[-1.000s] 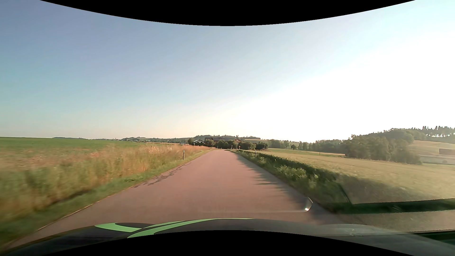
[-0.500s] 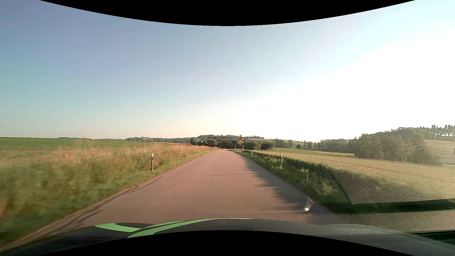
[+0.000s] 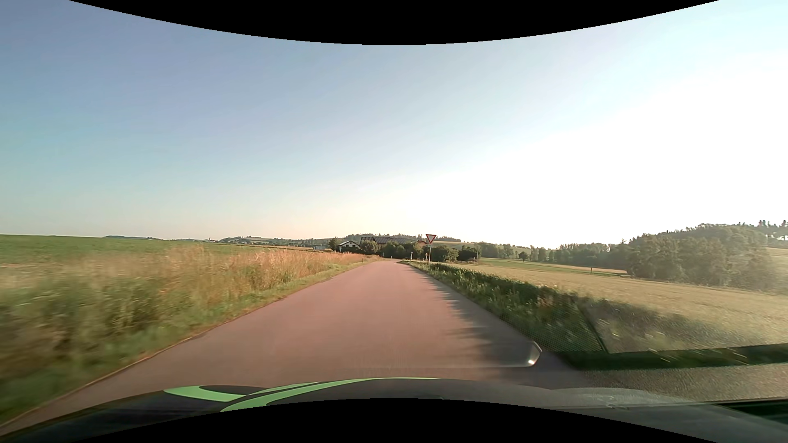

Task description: Follow the waypoints while adhering to traffic rules and regulations

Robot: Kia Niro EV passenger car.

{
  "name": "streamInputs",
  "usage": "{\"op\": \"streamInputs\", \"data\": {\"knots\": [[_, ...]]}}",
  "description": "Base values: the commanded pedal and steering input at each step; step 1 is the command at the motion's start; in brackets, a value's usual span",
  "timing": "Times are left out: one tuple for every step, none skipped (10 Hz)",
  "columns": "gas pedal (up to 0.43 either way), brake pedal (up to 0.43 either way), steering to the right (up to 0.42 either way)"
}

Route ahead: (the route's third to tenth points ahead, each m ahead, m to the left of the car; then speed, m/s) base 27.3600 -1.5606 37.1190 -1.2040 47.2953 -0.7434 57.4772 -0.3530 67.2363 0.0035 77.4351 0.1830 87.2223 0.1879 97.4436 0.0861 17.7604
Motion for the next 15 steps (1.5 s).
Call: {"op": "streamInputs", "data": {"knots": [[0.000, 0.000, -0.005], [0.000, 0.000, -0.005], [0.000, 0.000, -0.004], [0.000, 0.000, -0.004], [0.000, 0.000, -0.001], [0.000, 0.000, 0.001], [0.000, 0.000, 0.001], [0.000, 0.000, 0.001], [0.000, 0.024, 0.001], [0.000, 0.037, 0.001], [0.000, 0.061, 0.001], [0.000, 0.067, 0.001], [0.000, 0.079, 0.001], [0.000, 0.079, 0.001], [0.000, 0.085, 0.001]]}}
